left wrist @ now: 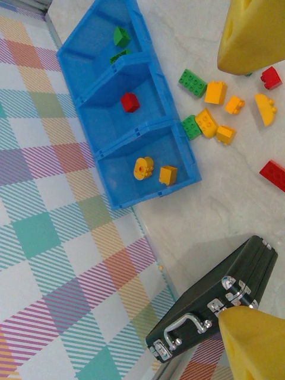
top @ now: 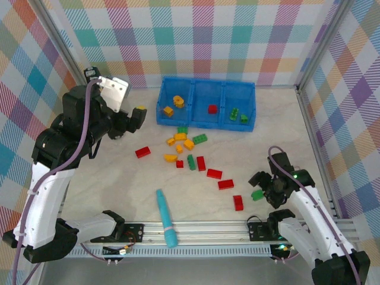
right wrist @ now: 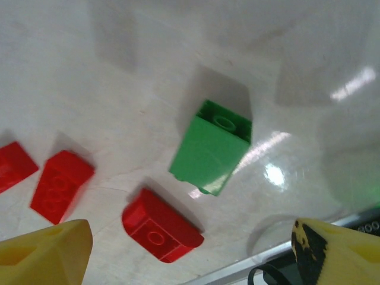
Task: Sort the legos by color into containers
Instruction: Pick up the lego from the bottom-right of the table.
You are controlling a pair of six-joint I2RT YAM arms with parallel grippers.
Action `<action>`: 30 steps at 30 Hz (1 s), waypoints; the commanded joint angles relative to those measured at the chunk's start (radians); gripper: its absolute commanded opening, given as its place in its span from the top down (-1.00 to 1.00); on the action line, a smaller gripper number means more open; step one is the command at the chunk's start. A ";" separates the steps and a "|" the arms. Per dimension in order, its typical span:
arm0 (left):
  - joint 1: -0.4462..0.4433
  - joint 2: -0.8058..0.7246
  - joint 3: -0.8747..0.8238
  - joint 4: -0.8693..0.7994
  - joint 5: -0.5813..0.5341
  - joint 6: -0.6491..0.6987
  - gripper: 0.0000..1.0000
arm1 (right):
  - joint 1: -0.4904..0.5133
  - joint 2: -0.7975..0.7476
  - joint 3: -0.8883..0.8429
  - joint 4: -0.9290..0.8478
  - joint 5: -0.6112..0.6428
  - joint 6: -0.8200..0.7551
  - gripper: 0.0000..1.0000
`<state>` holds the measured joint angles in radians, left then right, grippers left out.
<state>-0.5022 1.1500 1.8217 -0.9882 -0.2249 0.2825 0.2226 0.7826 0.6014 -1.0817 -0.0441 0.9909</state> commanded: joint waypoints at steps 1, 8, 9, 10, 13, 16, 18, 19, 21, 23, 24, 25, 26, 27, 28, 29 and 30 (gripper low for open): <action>-0.013 -0.019 -0.015 0.030 0.006 0.017 -1.00 | 0.001 0.016 -0.018 0.013 -0.044 0.120 -0.75; -0.013 -0.029 -0.026 0.036 -0.015 0.025 -1.00 | 0.000 0.002 -0.059 0.036 -0.031 0.239 -0.76; -0.013 -0.030 -0.028 0.037 -0.015 0.026 -1.00 | -0.001 0.004 -0.076 0.056 -0.043 0.259 -0.76; -0.013 -0.031 -0.031 0.038 -0.017 0.027 -1.00 | 0.000 0.005 -0.090 0.066 -0.051 0.277 -0.77; -0.013 -0.038 -0.040 0.043 -0.023 0.031 -1.00 | 0.000 0.004 -0.118 0.082 -0.044 0.324 -0.75; -0.013 -0.043 -0.045 0.047 -0.028 0.035 -1.00 | -0.001 0.001 -0.122 0.083 -0.014 0.345 -0.71; -0.013 -0.046 -0.051 0.052 -0.027 0.038 -1.00 | -0.002 0.007 -0.127 0.095 -0.005 0.356 -0.69; -0.015 -0.048 -0.057 0.057 -0.029 0.038 -1.00 | -0.002 0.015 -0.130 0.103 -0.006 0.361 -0.67; -0.032 -0.060 -0.070 0.063 -0.033 0.052 -1.00 | -0.004 0.040 -0.141 0.130 -0.016 0.375 -0.64; -0.042 -0.064 -0.071 0.062 -0.050 0.059 -0.99 | -0.005 0.071 -0.143 0.158 -0.012 0.371 -0.61; -0.043 -0.066 -0.071 0.062 -0.058 0.061 -1.00 | -0.007 0.091 -0.140 0.168 -0.007 0.366 -0.60; -0.045 -0.068 -0.070 0.062 -0.063 0.062 -1.00 | -0.010 0.110 -0.138 0.175 -0.002 0.357 -0.59; -0.047 -0.070 -0.070 0.062 -0.067 0.064 -1.00 | -0.015 0.130 -0.137 0.190 0.002 0.343 -0.58; -0.048 -0.071 -0.071 0.065 -0.076 0.068 -1.00 | -0.025 0.153 -0.135 0.202 0.002 0.327 -0.58; -0.051 -0.071 -0.075 0.065 -0.088 0.074 -1.00 | -0.035 0.170 -0.131 0.210 -0.002 0.311 -0.57; -0.057 -0.074 -0.078 0.067 -0.104 0.081 -1.00 | -0.046 0.185 -0.127 0.219 -0.003 0.293 -0.57; -0.061 -0.075 -0.083 0.070 -0.118 0.088 -1.00 | -0.054 0.197 -0.123 0.224 -0.001 0.280 -0.55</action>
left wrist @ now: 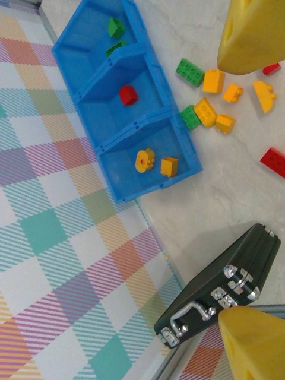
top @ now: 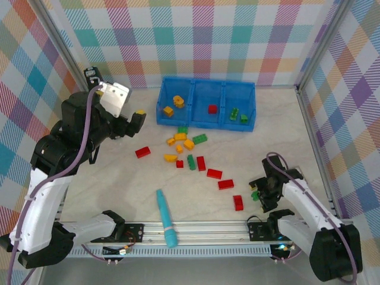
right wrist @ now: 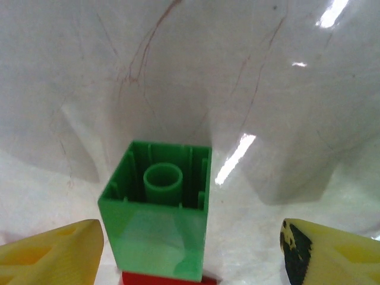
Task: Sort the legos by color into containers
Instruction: Pick up the lego from the bottom-right of the table.
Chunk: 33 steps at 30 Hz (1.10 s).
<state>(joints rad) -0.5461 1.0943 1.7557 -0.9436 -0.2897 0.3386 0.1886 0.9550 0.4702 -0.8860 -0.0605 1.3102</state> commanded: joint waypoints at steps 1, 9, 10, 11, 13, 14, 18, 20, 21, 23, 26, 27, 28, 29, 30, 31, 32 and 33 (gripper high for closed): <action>-0.020 -0.022 -0.021 0.028 -0.061 0.036 -1.00 | -0.025 0.031 0.011 0.030 0.019 -0.047 -0.52; -0.038 -0.025 -0.040 0.043 -0.085 0.046 -0.99 | -0.054 0.107 0.005 0.059 0.019 -0.095 -0.27; -0.043 -0.028 -0.043 0.044 -0.085 0.049 -0.99 | -0.055 0.115 0.004 0.062 0.020 -0.101 -0.24; -0.047 -0.030 -0.047 0.044 -0.085 0.054 -0.99 | -0.057 0.123 0.002 0.064 0.024 -0.108 -0.17; -0.049 -0.027 -0.044 0.043 -0.096 0.055 -0.99 | -0.057 0.131 -0.001 0.068 0.030 -0.113 -0.06; -0.049 -0.026 -0.044 0.043 -0.099 0.056 -1.00 | -0.058 0.134 -0.003 0.073 0.034 -0.115 0.01; -0.049 -0.021 -0.041 0.042 -0.103 0.057 -0.99 | -0.061 0.139 0.010 0.076 0.049 -0.134 0.19; -0.049 -0.017 -0.038 0.040 -0.105 0.057 -0.99 | -0.067 0.151 0.029 0.071 0.053 -0.166 0.24; -0.048 -0.015 -0.038 0.040 -0.107 0.056 -0.99 | -0.075 0.162 0.045 0.057 0.060 -0.190 0.26; -0.050 -0.016 -0.037 0.040 -0.110 0.056 -1.00 | -0.096 0.176 0.080 0.033 0.068 -0.247 0.33; -0.049 -0.014 -0.035 0.039 -0.115 0.057 -0.99 | -0.127 0.194 0.167 0.008 0.077 -0.343 0.38; -0.049 -0.015 -0.035 0.039 -0.116 0.057 -0.99 | -0.134 0.210 0.216 -0.001 0.089 -0.386 0.39; -0.049 -0.014 -0.035 0.039 -0.118 0.058 -0.99 | -0.138 0.229 0.264 -0.012 0.105 -0.426 0.39; -0.049 -0.014 -0.036 0.039 -0.119 0.059 -0.99 | -0.142 0.257 0.331 -0.025 0.131 -0.475 0.39; -0.049 -0.014 -0.039 0.040 -0.117 0.060 -1.00 | -0.143 0.284 0.400 -0.027 0.156 -0.532 0.39; -0.049 -0.014 -0.043 0.041 -0.117 0.063 -0.99 | -0.143 0.310 0.461 -0.030 0.177 -0.578 0.39; -0.049 -0.015 -0.052 0.045 -0.116 0.067 -0.99 | -0.143 0.342 0.535 -0.029 0.203 -0.635 0.39; -0.050 -0.017 -0.063 0.048 -0.116 0.076 -0.99 | -0.143 0.373 0.605 -0.020 0.219 -0.697 0.39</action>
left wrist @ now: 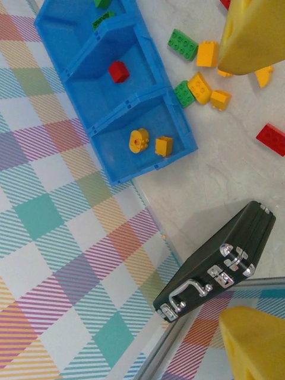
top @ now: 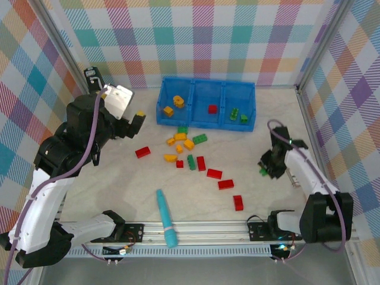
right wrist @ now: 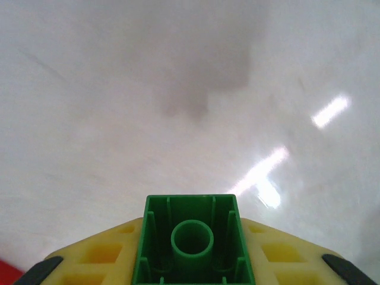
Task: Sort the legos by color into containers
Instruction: Pick up the lego from the bottom-right of the table, then place the lego in the container.
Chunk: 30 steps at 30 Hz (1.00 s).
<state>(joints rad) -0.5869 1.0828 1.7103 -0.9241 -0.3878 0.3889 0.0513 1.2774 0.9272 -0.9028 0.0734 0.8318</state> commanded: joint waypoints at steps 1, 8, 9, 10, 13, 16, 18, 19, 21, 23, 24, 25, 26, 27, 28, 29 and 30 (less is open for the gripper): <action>-0.009 -0.007 -0.022 0.030 -0.020 0.032 -0.99 | -0.005 0.075 0.204 0.009 0.094 -0.265 0.39; -0.008 0.014 -0.018 0.061 -0.031 0.041 -0.99 | 0.018 0.183 0.401 0.383 0.064 -0.636 0.44; -0.008 0.020 -0.020 0.065 -0.030 0.038 -0.99 | 0.022 0.194 0.395 0.461 0.040 -0.671 0.45; -0.008 0.025 -0.020 0.065 -0.027 0.036 -0.99 | 0.025 0.204 0.387 0.535 0.017 -0.691 0.46; -0.008 0.042 -0.017 0.064 -0.013 0.031 -1.00 | 0.030 0.264 0.385 0.716 -0.071 -0.732 0.46; -0.007 0.051 -0.004 0.062 -0.007 0.029 -0.99 | 0.032 0.370 0.451 0.780 -0.104 -0.757 0.43; -0.008 0.053 0.001 0.062 -0.005 0.025 -0.99 | 0.036 0.436 0.484 0.820 -0.133 -0.776 0.42; -0.008 0.054 0.002 0.064 -0.004 0.022 -0.99 | 0.039 0.466 0.500 0.846 -0.141 -0.782 0.42; -0.008 0.059 0.006 0.065 -0.007 0.021 -1.00 | 0.041 0.535 0.541 0.884 -0.164 -0.784 0.41; -0.008 0.067 0.016 0.058 -0.010 0.021 -1.00 | 0.046 0.616 0.610 0.891 -0.180 -0.804 0.41; -0.008 0.070 0.021 0.055 -0.010 0.021 -1.00 | 0.049 0.652 0.647 0.880 -0.177 -0.817 0.41; -0.008 0.071 0.023 0.054 -0.004 0.021 -1.00 | 0.052 0.694 0.691 0.864 -0.168 -0.827 0.41; -0.008 0.073 0.027 0.053 0.000 0.019 -1.00 | 0.055 0.735 0.736 0.849 -0.163 -0.835 0.41; -0.008 0.076 0.032 0.050 0.002 0.019 -1.00 | 0.056 0.774 0.778 0.829 -0.161 -0.843 0.41; -0.008 0.080 0.036 0.049 0.000 0.019 -1.00 | 0.060 0.806 0.815 0.813 -0.160 -0.849 0.41; -0.008 0.083 0.038 0.048 0.000 0.019 -0.99 | 0.062 0.840 0.856 0.794 -0.158 -0.857 0.40; -0.008 0.087 0.042 0.045 -0.001 0.019 -1.00 | 0.068 0.874 0.893 0.772 -0.154 -0.865 0.39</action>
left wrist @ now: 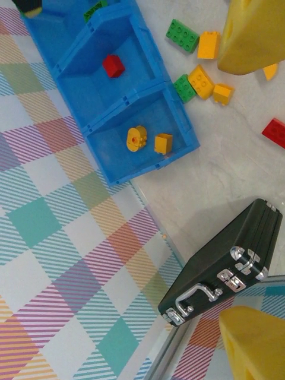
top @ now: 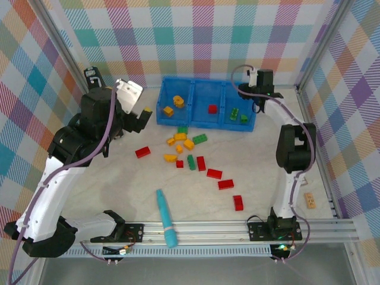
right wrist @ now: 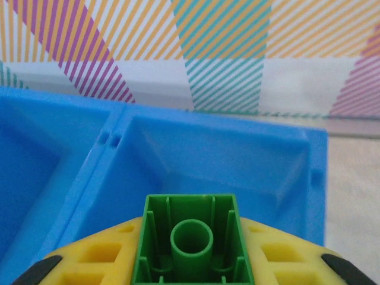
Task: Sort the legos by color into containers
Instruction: Place the lego in the container.
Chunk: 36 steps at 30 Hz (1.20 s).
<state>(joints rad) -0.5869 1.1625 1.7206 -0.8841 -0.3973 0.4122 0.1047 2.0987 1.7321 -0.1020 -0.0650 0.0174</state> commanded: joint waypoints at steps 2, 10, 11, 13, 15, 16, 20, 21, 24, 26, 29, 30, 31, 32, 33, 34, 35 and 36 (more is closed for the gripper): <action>-0.007 0.016 0.038 0.002 0.010 -0.004 -0.99 | 0.021 0.110 0.153 -0.068 -0.010 -0.070 0.37; -0.008 0.045 0.057 -0.007 0.006 -0.007 -1.00 | 0.032 0.253 0.294 -0.158 0.009 -0.145 0.33; -0.008 0.047 0.060 -0.007 0.006 -0.006 -1.00 | 0.032 0.265 0.306 -0.170 0.016 -0.153 0.32; -0.008 0.052 0.065 -0.007 0.010 -0.006 -1.00 | 0.033 0.293 0.339 -0.207 0.038 -0.172 0.32; -0.008 0.057 0.068 -0.007 0.008 -0.007 -1.00 | 0.032 0.333 0.396 -0.268 0.070 -0.185 0.32; -0.008 0.058 0.069 -0.007 0.005 -0.008 -1.00 | 0.032 0.348 0.418 -0.290 0.078 -0.195 0.32; -0.008 0.062 0.071 -0.006 -0.001 -0.012 -0.99 | 0.033 0.365 0.422 -0.295 0.090 -0.214 0.30; -0.008 0.063 0.071 -0.007 -0.003 -0.012 -0.99 | 0.033 0.368 0.423 -0.295 0.088 -0.217 0.28; -0.008 0.066 0.071 -0.008 -0.001 -0.013 -1.00 | 0.033 0.375 0.430 -0.298 0.090 -0.215 0.20; -0.008 0.068 0.074 -0.010 0.000 -0.013 -0.99 | 0.033 0.376 0.429 -0.297 0.090 -0.213 0.14; -0.007 0.071 0.079 -0.010 0.000 -0.013 -0.99 | 0.033 0.376 0.431 -0.297 0.087 -0.211 0.10; -0.008 0.071 0.080 -0.011 0.000 -0.012 -0.99 | 0.033 0.376 0.433 -0.298 0.087 -0.211 0.06; -0.007 0.072 0.080 -0.012 0.001 -0.015 -1.00 | 0.035 0.374 0.434 -0.298 0.085 -0.212 0.03; -0.007 0.074 0.082 -0.011 0.002 -0.015 -1.00 | 0.036 0.373 0.435 -0.300 0.085 -0.214 0.01; -0.007 0.075 0.082 -0.013 0.003 -0.016 -1.00 | 0.036 0.373 0.437 -0.301 0.086 -0.217 0.01; -0.007 0.075 0.082 -0.012 0.004 -0.016 -1.00 | 0.039 0.371 0.438 -0.301 0.089 -0.218 0.01; -0.008 0.078 0.082 -0.012 0.005 -0.016 -1.00 | 0.039 0.369 0.440 -0.303 0.088 -0.219 0.01; -0.007 0.077 0.082 -0.012 0.005 -0.018 -1.00 | 0.039 0.366 0.441 -0.304 0.087 -0.220 0.02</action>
<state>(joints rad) -0.5869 1.2354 1.7721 -0.8883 -0.3912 0.4084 0.1390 2.4622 2.1361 -0.3870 0.0154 -0.1818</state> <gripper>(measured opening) 0.999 0.493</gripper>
